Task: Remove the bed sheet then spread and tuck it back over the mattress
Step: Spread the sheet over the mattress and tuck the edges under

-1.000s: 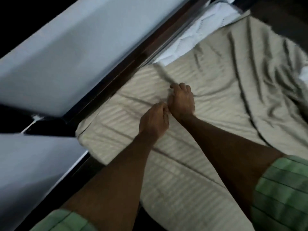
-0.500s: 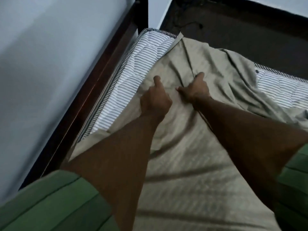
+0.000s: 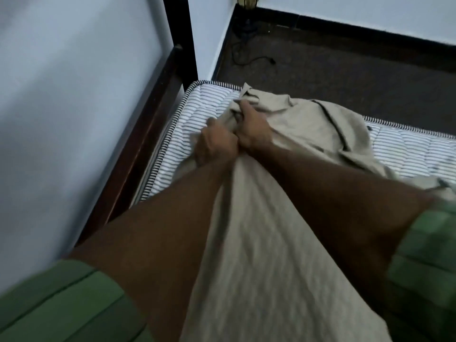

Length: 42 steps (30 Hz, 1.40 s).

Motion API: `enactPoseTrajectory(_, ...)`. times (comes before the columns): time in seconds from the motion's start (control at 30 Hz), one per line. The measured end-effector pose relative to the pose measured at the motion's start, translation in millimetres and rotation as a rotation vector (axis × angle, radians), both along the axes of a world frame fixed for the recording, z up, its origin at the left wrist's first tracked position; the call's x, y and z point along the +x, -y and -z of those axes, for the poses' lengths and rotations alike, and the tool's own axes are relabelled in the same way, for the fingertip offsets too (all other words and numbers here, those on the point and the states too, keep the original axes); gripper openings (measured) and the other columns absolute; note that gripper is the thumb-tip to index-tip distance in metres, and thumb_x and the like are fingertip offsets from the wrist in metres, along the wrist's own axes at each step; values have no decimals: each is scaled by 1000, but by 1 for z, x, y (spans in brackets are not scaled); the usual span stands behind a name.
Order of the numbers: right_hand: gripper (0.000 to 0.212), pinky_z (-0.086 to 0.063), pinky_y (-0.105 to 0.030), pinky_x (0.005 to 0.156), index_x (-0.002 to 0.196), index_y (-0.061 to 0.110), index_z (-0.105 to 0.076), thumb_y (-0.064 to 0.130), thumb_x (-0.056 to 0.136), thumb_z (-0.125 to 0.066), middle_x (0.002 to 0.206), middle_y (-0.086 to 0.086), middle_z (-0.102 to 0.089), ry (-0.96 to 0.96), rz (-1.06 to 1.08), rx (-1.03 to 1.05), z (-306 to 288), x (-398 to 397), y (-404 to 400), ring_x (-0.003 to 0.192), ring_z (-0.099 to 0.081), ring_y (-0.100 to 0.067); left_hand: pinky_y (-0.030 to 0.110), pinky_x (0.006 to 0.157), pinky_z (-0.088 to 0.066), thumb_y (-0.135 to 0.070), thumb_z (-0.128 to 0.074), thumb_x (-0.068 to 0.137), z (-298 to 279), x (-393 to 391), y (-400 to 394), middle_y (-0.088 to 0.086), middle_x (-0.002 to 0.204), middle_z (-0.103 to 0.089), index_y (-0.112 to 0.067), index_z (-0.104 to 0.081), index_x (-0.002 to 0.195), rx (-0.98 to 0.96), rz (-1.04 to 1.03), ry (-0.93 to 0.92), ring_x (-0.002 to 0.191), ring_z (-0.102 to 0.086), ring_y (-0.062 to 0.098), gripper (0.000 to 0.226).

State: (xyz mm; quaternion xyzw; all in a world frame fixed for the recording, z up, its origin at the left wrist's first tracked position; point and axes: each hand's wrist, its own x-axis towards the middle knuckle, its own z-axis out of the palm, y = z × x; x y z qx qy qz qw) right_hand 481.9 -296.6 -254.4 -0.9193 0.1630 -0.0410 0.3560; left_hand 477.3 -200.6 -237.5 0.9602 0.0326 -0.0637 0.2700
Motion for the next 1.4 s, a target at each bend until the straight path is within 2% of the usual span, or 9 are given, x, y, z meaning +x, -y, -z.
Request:
enactPoseTrajectory(0.07, 28, -46, -36, 94, 122, 10, -62, 20, 100, -50, 115, -14, -69, 115, -44, 190, -27, 50, -24, 110, -63, -32, 44, 85, -49, -28, -44, 103, -9, 26, -25, 17, 125, -66, -12, -44, 137, -64, -107, 201, 113, -65, 38, 38)
enactPoseTrajectory(0.2, 30, -50, -35, 93, 106, 4, -73, 8, 83, -54, 105, -10, -72, 65, -88, 364, -23, 70, -58, 102, -65, -29, 40, 109, -40, -20, -40, 95, 28, 24, -71, 20, 152, -46, -8, -26, 158, 215, 276, 483, 136, -49, 34, 65)
enactPoseTrajectory(0.43, 64, -49, -45, 97, 140, 18, -36, 41, 90, -69, 125, -13, -65, -177, 460, -133, 6, 1, 17, 118, -63, -36, 45, 112, -34, -23, -68, 79, 42, 10, -68, 16, 161, -29, -14, -23, 157, 286, 236, 62, 146, -33, 34, 91)
enactPoseTrajectory(0.6, 37, -50, -40, 99, 130, 11, -59, 21, 95, -56, 135, -15, -62, -359, 288, -269, 0, 28, 28, 127, -59, -34, 43, 121, -17, -34, -53, 94, 48, 24, -70, 13, 169, -14, -11, -6, 163, 290, 195, -44, 155, -14, 29, 86)
enactPoseTrajectory(0.8, 12, -43, -35, 80, 99, 20, -53, 14, 94, -44, 97, -4, -60, 125, 226, 163, -34, 78, 27, 91, -54, -21, 43, 120, -19, -39, -47, 101, 46, 30, -65, 10, 167, -22, -12, -14, 162, 234, -21, 1, 152, -23, 29, 75)
enactPoseTrajectory(0.9, 60, -39, -24, 103, 142, 16, -48, 15, 82, -52, 136, -7, -57, -2, -53, 171, -18, 71, 25, 123, -52, -20, 44, 118, -22, -33, -52, 98, 43, 30, -67, 15, 162, -31, -11, -18, 159, 177, -152, -94, 147, -32, 32, 73)
enactPoseTrajectory(1.0, 85, -20, -32, 124, 160, 4, -22, 18, 84, -58, 162, -18, -33, -33, -82, -19, 12, 31, 17, 151, -30, -29, 44, 122, -18, -31, -60, 90, 41, 9, -64, 20, 164, -25, -4, -20, 158, 347, 52, 57, 153, -23, 33, 84)
enactPoseTrajectory(1.23, 32, -47, -47, 94, 124, 12, -58, 28, 100, -43, 119, -14, -61, 226, 247, -328, 30, -98, 59, 110, -57, -37, 46, 99, -44, -21, -52, 88, 31, -59, 1, 12, 144, -51, -17, -56, 133, 173, 733, 347, 128, -51, 33, 45)
enactPoseTrajectory(1.4, 37, -46, -51, 88, 130, 15, -51, 17, 94, -48, 115, -16, -64, 118, 756, -481, -14, -137, 177, 109, -58, -41, 45, 92, -49, -12, -52, 84, 22, -84, 62, 8, 125, -56, -16, -60, 124, 37, 923, 301, 110, -57, 32, 41)
